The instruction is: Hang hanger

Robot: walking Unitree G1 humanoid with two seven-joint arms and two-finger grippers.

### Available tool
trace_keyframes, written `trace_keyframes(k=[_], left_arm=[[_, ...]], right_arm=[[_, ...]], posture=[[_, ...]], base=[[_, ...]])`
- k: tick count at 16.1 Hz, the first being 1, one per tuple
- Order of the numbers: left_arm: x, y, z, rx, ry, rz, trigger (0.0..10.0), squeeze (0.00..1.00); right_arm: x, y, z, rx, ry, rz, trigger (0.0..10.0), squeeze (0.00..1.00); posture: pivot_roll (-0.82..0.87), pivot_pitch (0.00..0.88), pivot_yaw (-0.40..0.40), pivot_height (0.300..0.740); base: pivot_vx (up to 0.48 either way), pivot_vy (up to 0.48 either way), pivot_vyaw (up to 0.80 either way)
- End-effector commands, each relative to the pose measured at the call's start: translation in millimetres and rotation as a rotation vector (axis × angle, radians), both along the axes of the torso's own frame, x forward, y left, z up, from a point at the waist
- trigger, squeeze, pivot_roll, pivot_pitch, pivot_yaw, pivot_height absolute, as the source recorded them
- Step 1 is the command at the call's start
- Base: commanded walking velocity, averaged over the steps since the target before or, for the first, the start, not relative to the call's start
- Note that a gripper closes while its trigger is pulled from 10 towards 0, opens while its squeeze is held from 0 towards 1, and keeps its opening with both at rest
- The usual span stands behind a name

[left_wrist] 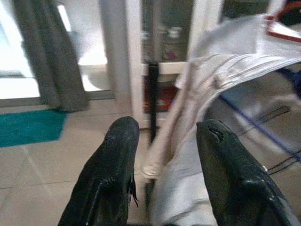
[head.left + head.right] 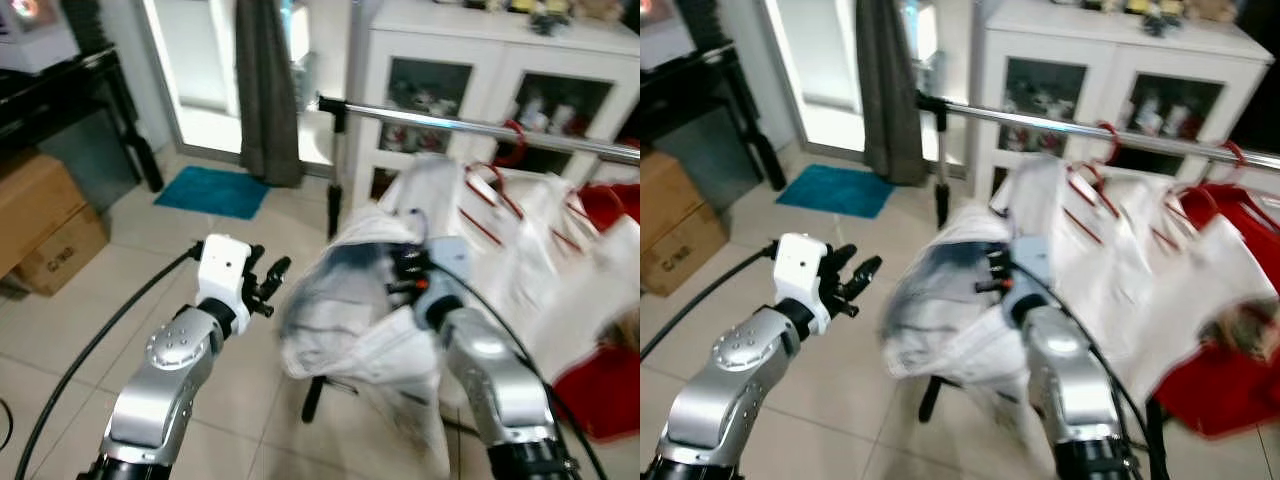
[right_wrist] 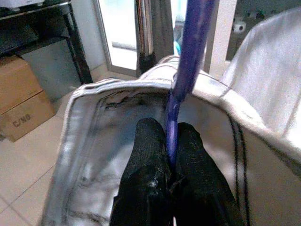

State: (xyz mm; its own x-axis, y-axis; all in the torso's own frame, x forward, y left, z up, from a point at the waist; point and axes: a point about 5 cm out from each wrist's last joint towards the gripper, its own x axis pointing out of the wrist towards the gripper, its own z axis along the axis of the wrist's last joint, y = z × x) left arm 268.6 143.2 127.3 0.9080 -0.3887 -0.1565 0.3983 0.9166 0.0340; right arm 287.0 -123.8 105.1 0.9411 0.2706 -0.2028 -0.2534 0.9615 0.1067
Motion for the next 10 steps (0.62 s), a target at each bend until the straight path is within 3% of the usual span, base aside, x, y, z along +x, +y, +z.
trace_keyframes(k=[1, 4, 10], left_arm=[[1.8, 7.0, 4.9, 0.016, -0.022, 0.021, 10.0, 0.00], [1.8, 7.8, 5.1, 0.016, -0.025, 0.028, 10.0, 0.00], [2.2, 8.8, 5.8, 0.027, -0.027, 0.017, 10.0, 0.00]], right_arm=[[4.0, 11.7, 17.1, 0.034, -0.079, 0.034, 10.0, 0.00], [6.4, 11.8, 18.8, 0.028, -0.087, 0.034, 10.0, 0.00], [9.9, 15.1, 22.9, 0.031, -0.107, 0.040, 10.0, 0.00]], posture=[[-0.07, 0.000, -0.011, 0.740], [-0.06, 0.000, -0.020, 0.740], [-0.06, 0.000, -0.020, 0.740]], base=[[0.352, 0.000, -0.80], [0.352, 0.000, -0.60], [0.354, 0.000, 0.00]])
